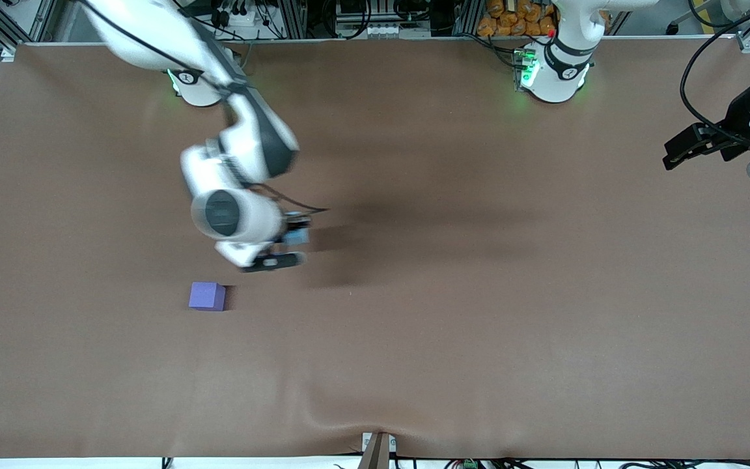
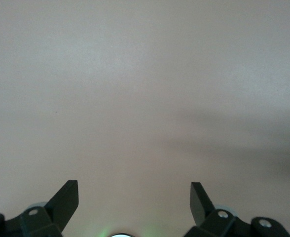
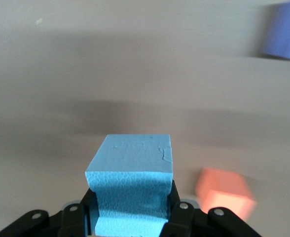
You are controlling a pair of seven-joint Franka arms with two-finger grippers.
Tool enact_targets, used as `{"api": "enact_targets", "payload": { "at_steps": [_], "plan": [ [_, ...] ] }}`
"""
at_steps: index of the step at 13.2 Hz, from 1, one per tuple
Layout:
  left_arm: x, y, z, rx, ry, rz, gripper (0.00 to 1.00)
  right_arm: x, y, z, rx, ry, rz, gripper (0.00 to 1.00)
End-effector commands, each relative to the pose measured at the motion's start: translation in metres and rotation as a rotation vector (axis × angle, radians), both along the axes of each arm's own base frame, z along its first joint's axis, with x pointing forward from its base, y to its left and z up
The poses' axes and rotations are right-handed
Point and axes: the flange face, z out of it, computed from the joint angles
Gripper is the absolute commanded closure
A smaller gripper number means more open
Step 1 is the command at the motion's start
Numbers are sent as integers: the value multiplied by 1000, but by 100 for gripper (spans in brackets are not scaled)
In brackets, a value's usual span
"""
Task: Place blue block between orange and purple blocks
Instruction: 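Carry the blue cube with the right gripper between orange and purple cubes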
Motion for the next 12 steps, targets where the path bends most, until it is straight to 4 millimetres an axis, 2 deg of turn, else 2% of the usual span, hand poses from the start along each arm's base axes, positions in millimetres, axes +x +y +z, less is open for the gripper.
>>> {"api": "enact_targets", "payload": {
  "at_steps": [1,2,3,5,7,8,12],
  "plan": [
    [-2,0,-5,-16,5,-19,0,-5,-80,9,-83,23,-49,100],
    [-1,-1,-4,-15,2,-20,0,-1,-97,4,-84,24,-82,100],
    [-1,-1,-4,-15,2,-20,0,-2,-103,-7,-88,33,-91,100],
    [0,-1,-6,-17,-3,-20,0,-12,-125,-38,-83,10,-122,100],
    [0,-1,-7,-17,-3,-20,0,-27,-131,-79,-77,-45,-138,100],
    [0,-2,-6,-17,-4,-22,0,-30,-131,-91,-75,-61,-140,100],
    [0,-1,-11,-16,5,-20,0,-28,-130,-104,-74,-87,-132,100]
  ]
}}
